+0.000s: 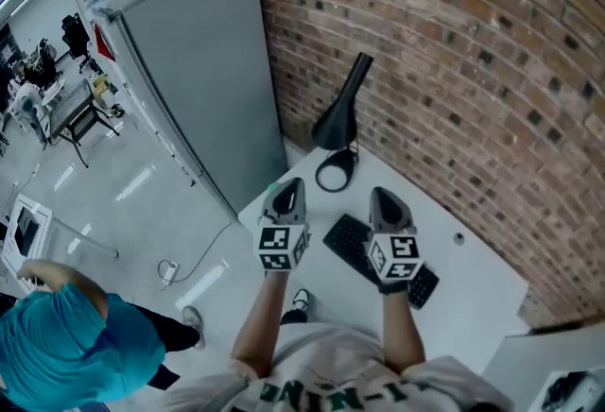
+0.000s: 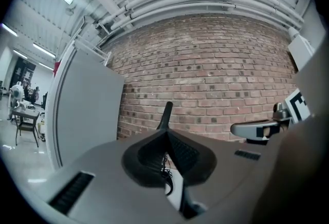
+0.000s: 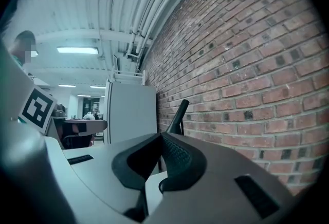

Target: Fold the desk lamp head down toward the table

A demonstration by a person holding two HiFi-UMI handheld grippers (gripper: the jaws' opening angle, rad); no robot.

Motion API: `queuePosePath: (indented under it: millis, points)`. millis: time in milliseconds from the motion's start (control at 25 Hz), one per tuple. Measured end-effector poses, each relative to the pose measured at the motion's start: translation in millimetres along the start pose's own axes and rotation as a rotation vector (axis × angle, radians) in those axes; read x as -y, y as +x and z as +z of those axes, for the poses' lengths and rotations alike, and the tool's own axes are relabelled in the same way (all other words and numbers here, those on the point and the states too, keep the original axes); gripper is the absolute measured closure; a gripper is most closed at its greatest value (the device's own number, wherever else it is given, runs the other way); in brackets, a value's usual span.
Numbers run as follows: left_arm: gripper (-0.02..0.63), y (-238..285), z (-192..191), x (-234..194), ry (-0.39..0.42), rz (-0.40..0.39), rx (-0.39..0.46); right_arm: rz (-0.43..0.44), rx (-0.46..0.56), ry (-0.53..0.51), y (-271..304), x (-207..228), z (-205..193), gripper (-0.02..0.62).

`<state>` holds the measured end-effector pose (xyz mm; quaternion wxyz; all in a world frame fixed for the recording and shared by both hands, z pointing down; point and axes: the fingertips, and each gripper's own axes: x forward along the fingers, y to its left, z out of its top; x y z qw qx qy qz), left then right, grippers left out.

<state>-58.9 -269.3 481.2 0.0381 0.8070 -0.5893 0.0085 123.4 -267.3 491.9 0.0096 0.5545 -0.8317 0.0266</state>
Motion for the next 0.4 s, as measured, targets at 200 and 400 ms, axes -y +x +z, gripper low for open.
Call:
queuePosePath:
  millis: [200, 400]
  points:
    - [0.604, -23.6, -7.3, 21.7, 0.041, 0.000, 0.005, 0.008, -0.025, 0.010, -24.1, -1.7, -16.8, 0.591]
    - [0.604, -45.9, -34.3, 53.8, 0.059, -0.008, -0.039, 0.003, -0.063, 0.017, -58.9, 1.6, -38.5, 0.591]
